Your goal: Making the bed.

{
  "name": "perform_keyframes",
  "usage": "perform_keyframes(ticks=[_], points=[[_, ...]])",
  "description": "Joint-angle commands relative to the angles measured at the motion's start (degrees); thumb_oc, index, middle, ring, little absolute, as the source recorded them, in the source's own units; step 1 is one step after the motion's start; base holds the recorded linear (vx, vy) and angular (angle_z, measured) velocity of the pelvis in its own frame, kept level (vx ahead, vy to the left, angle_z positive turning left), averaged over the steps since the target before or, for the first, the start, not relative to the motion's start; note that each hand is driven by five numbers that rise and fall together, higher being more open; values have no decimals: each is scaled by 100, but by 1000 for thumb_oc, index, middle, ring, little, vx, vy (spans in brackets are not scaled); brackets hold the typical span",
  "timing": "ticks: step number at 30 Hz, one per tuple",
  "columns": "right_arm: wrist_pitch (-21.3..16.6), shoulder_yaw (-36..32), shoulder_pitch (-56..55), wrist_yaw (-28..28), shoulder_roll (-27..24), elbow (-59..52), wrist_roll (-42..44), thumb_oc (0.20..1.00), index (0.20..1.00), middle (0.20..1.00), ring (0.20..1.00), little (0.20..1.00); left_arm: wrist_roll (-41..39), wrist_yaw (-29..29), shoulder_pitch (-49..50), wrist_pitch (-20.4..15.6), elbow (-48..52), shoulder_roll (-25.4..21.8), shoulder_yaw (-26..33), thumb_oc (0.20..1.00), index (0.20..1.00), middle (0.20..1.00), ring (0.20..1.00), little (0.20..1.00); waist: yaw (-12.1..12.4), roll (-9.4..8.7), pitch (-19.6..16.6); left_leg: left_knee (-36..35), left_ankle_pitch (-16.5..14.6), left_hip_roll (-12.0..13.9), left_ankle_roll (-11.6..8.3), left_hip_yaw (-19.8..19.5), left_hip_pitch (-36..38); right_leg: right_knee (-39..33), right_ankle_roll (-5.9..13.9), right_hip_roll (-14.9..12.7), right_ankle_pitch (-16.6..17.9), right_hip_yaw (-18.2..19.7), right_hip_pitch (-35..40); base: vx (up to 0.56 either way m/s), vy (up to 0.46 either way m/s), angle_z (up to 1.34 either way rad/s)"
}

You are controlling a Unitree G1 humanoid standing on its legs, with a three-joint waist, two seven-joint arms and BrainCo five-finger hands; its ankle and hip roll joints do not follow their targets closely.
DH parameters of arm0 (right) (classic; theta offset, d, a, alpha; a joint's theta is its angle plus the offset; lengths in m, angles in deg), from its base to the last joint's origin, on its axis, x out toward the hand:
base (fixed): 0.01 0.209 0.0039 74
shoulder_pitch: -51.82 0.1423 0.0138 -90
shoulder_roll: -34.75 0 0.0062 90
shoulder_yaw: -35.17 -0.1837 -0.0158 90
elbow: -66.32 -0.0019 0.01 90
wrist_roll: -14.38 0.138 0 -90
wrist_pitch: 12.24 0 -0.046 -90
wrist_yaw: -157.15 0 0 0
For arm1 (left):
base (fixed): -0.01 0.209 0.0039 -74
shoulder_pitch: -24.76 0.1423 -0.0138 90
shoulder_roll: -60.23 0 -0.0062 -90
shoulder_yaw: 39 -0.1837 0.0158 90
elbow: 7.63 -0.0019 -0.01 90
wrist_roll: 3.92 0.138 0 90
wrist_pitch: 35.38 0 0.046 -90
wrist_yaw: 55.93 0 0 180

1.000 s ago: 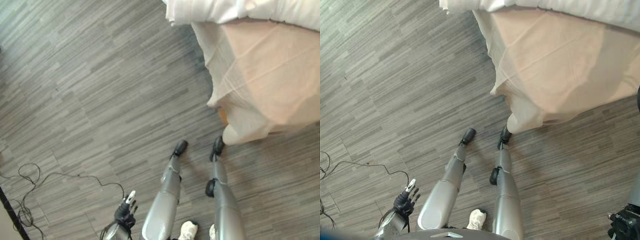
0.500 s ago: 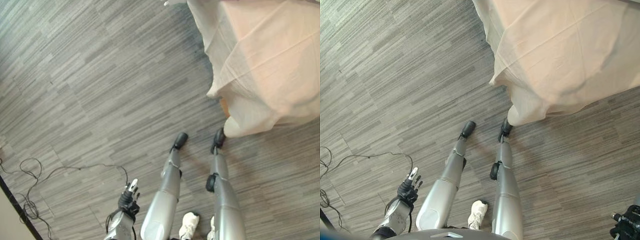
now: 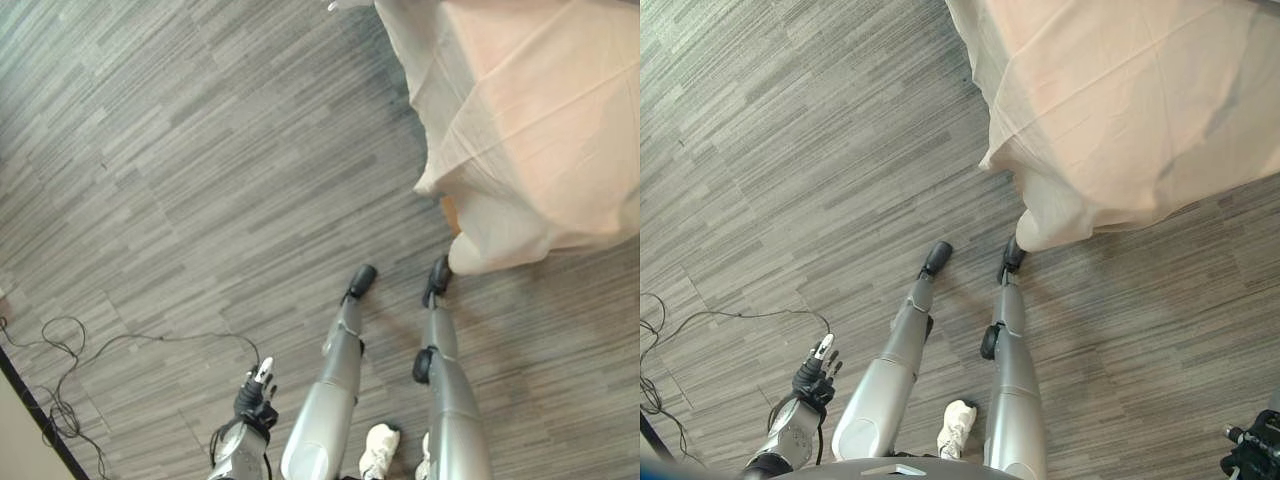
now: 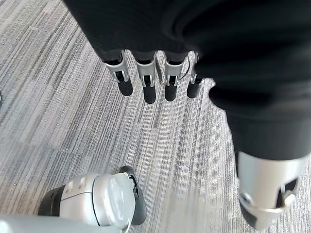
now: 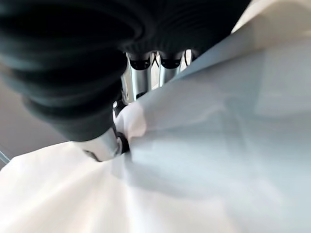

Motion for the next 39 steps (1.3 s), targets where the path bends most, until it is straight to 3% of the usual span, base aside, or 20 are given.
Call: perform_keyframes(ticks=[1,3,6,8,9,10,11,12,14,15,18,20,22,23,25,28,30,31,36,39], points=[[-788,-202,-589,-754,-478,-1237,537,200,200,200,200,200,-388,-198,-144,-190,-6,-226,300,1000,1000,1000,1000,1000,0,214,479,-1511,1561,23,75,332,545,1465,516,-65,-1169,357,-48,23,63,-5],[-1086,-1091,-1590,-968,-755,-2576,670,200,200,200,200,200,-464,-232,-175,-212,-51,-97,422,1000,1000,1000,1000,1000,-139,264,504,-1513,1518,23,99,329,669,1454,520,-73,-1182,348,81,21,50,-10],[-1479,-3389,-4270,-1322,-585,-4630,317,200,200,200,200,200,-539,-367,-250,-271,-246,95,625,1000,1000,1000,1000,1000,-461,220,509,-1526,1412,31,154,365,952,1365,511,-84,-1188,354,413,14,69,-8],[-1475,-4663,-6371,-1308,-149,-6146,-626,200,200,200,200,200,-531,-429,-278,-261,-347,214,739,1000,1000,1000,1000,1000,-656,138,526,-1527,1388,34,184,396,1135,1323,517,-98,-1148,375,603,6,93,-3],[-1320,-5369,-8061,-1030,240,-7209,-1641,200,200,200,200,200,-433,-413,-275,-224,-446,339,890,1000,1000,1000,1000,1000,-818,92,527,-1527,1325,36,216,440,1323,1304,522,-98,-1157,402,790,13,109,-14],[-1286,-5507,-8672,-890,451,-7562,-2013,200,200,200,200,200,-378,-378,-265,-223,-491,406,894,1000,1000,1000,1000,1000,-886,70,510,-1527,1292,40,232,470,1407,1278,535,-119,-1146,410,894,20,75,-20],[-1280,-5532,-8700,-887,455,-7578,-2015,200,200,200,200,200,-378,-378,-262,-223,-490,400,883,1000,1000,1000,1000,1000,-875,68,505,-1527,1295,40,232,470,1403,1270,536,-119,-1139,410,894,31,88,-23],[-1182,-5322,-9641,-369,658,-8088,-2661,200,200,200,200,200,-255,-303,-255,-178,-700,438,1044,1000,1000,1000,1000,1000,-1057,26,476,-1527,1195,41,240,587,1615,1235,552,-112,-1150,464,1120,34,108,-31],[-1173,-5056,-9862,-168,757,-8076,-2774,200,200,200,200,200,-214,-264,-242,-171,-797,414,1083,1000,1000,1000,1000,1000,-1104,-3,446,-1527,1174,40,251,631,1698,1180,565,-100,-1087,508,1203,20,104,-38],[-1049,-4400,-10214,214,660,-8072,-3646,200,200,200,200,200,-103,-183,-258,-121,-969,404,1210,1000,1000,1000,1000,1000,-1209,-44,367,-1527,1088,60,262,732,1891,1109,592,-98,-1056,569,1393,20,88,-35],[-1024,-3649,-10654,459,1077,-7509,-3912,200,200,200,200,200,40,-136,-302,-185,-1209,391,1274,1000,1000,1000,1000,1000,-1357,-50,259,-1527,974,48,304,825,2214,1066,622,-110,-1042,646,1695,39,94,-34],[-902,-2962,-10673,584,1176,-6803,-4705,200,200,200,200,200,88,-64,-348,-192,-1318,394,1241,1000,1000,1000,1000,1000,-1370,8,155,-1527,897,18,321,859,2404,1052,634,-147,-1075,666,1902,51,66,-1],[-781,-2279,-10623,485,1749,-5515,-5382,200,200,200,200,200,200,-115,-341,-272,-1376,410,1218,1000,1000,1000,1000,1000,-1420,76,74,-1527,830,-17,351,886,2650,1011,650,-198,-1087,672,2155,45,58,14],[-785,-2270,-10613,478,1756,-5503,-5384,200,200,200,200,200,200,-115,-342,-271,-1376,407,1223,1000,1000,1000,1000,1000,-1425,72,74,-1527,833,-18,351,885,2648,1005,651,-200,-1082,672,2157,54,69,3],[-531,-1769,-10640,375,2616,-3667,-5995,200,200,200,200,200,260,-89,-390,-286,-1594,341,1273,1000,1000,1000,1000,1000,-1439,181,-90,-1527,743,-55,397,959,2947,900,668,-251,-1075,711,2475,66,63,2],[-148,-2061,-10716,250,3517,-1404,-5536,200,200,200,200,200,256,-105,-483,-238,-1790,250,1334,1000,1000,1000,1000,1000,-1420,312,-262,-1527,693,-112,448,1005,3224,769,670,-312,-1060,715,2799,33,51,-16],[161,-2400,-10744,483,3913,-169,-4999,200,200,200,200,200,315,-71,-524,-92,-2021,223,1319,1000,1000,1000,1000,1000,-1378,410,-446,-1527,660,-121,486,1012,3429,688,665,-349,-1065,674,3047,54,23,2],[222,-2701,-10836,582,3977,145,-4551,1000,1000,1000,1000,1000,369,-30,-547,-21,-2143,191,1361,1000,1000,1000,1000,1000,-1383,435,-525,-1527,629,-109,508,1021,3568,664,661,-353,-1095,663,3188,49,-1,18],[382,-3165,-11535,1643,3829,828,-4105,1000,1000,1000,1000,1000,669,275,-438,211,-2351,-132,1558,1000,1000,1000,1000,1000,-1432,312,-1278,-1527,482,-61,611,1071,4226,589,617,-290,-1202,614,3864,106,-16,6],[481,-3466,-11592,1782,3652,1051,-4032,1000,1000,1000,1000,1000,844,366,-416,314,-2392,-203,1511,1000,1000,1000,1000,1000,-1462,257,-1470,-1527,441,-41,624,1069,4385,547,617,-269,-1244,581,4084,42,-29,-16]])
